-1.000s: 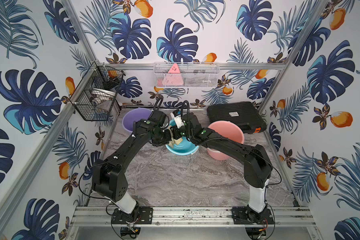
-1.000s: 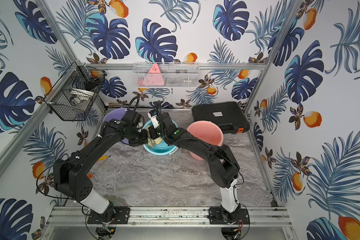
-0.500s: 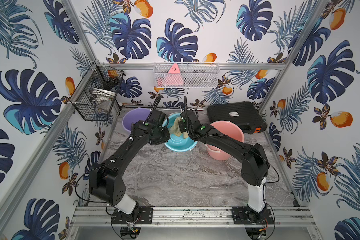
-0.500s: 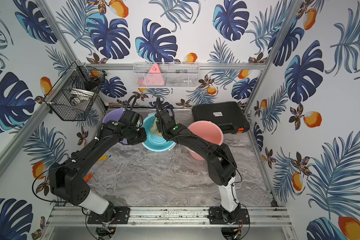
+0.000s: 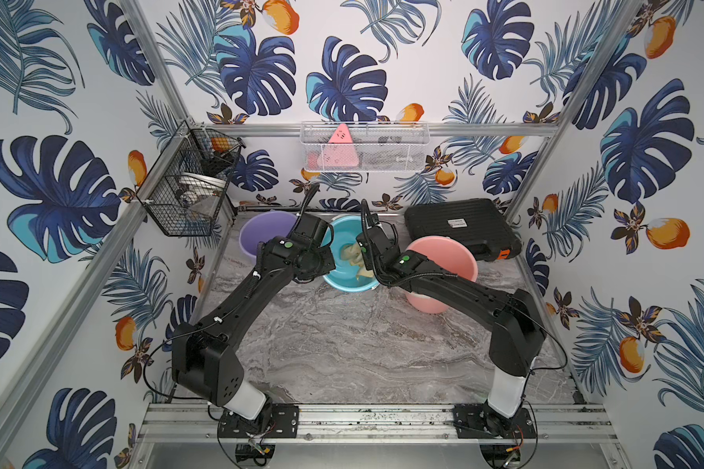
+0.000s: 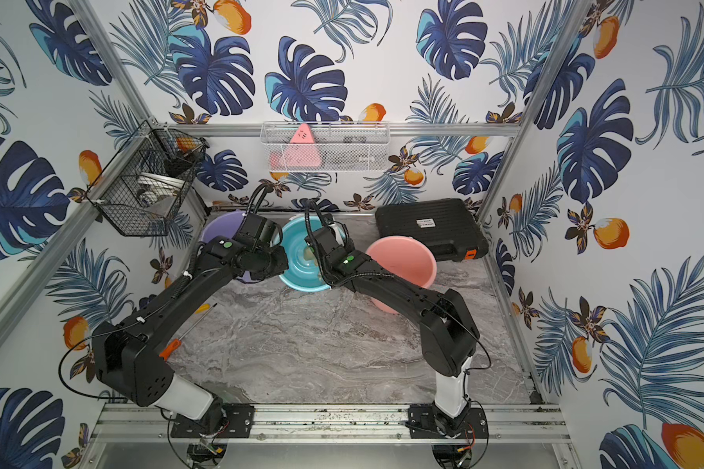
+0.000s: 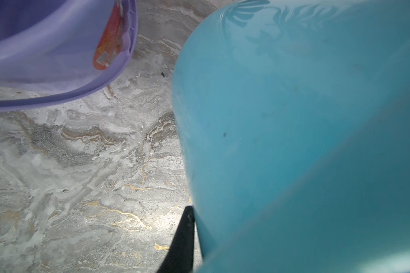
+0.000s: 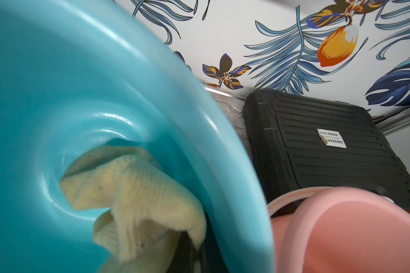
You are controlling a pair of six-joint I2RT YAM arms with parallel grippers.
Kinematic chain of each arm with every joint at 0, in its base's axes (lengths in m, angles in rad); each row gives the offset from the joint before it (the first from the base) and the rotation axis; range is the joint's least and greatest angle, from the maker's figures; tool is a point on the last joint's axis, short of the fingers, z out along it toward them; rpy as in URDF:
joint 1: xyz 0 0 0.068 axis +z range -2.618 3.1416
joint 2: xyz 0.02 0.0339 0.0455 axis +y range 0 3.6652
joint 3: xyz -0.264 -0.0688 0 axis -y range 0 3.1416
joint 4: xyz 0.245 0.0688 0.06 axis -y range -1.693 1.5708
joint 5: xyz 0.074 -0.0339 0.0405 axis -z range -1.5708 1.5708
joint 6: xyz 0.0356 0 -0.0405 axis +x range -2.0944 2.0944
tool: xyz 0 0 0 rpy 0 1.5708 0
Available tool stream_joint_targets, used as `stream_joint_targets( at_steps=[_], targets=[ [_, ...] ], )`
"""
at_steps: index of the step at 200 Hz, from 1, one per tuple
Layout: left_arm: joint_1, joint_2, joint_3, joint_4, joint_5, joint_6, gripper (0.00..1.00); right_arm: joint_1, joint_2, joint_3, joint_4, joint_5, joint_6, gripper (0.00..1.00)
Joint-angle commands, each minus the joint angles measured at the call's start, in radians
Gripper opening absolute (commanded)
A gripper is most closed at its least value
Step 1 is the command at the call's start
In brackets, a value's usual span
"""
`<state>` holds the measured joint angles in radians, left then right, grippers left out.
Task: Wipe the inside of the bucket with a cloth
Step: Wipe the dirt from the inside of the bucket.
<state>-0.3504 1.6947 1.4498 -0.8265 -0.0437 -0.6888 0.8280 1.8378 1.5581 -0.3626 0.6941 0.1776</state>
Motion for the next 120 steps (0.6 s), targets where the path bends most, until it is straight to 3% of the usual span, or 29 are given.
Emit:
stream_joint_targets(
  at_steps=[1, 34, 87, 120],
  targets=[
    [0.002, -0.005, 0.002, 0.044, -0.068, -0.048, 0.00, 0.014, -0.051, -0.049, -0.077, 0.050, 0.091, 0.00],
    [0.001, 0.000, -0.003, 0.051, -0.074, -0.049, 0.00, 0.014, -0.165, -0.153, -0.038, 0.021, 0.148, 0.00],
    [0.003, 0.005, 0.016, 0.039, -0.071, -0.043, 0.00, 0.014, -0.321, -0.242, -0.144, 0.061, 0.218, 0.00],
    [0.035, 0.033, 0.015, 0.069, 0.030, -0.057, 0.00, 0.027, -0.547, -0.360, -0.101, -0.074, 0.207, 0.00]
  ],
)
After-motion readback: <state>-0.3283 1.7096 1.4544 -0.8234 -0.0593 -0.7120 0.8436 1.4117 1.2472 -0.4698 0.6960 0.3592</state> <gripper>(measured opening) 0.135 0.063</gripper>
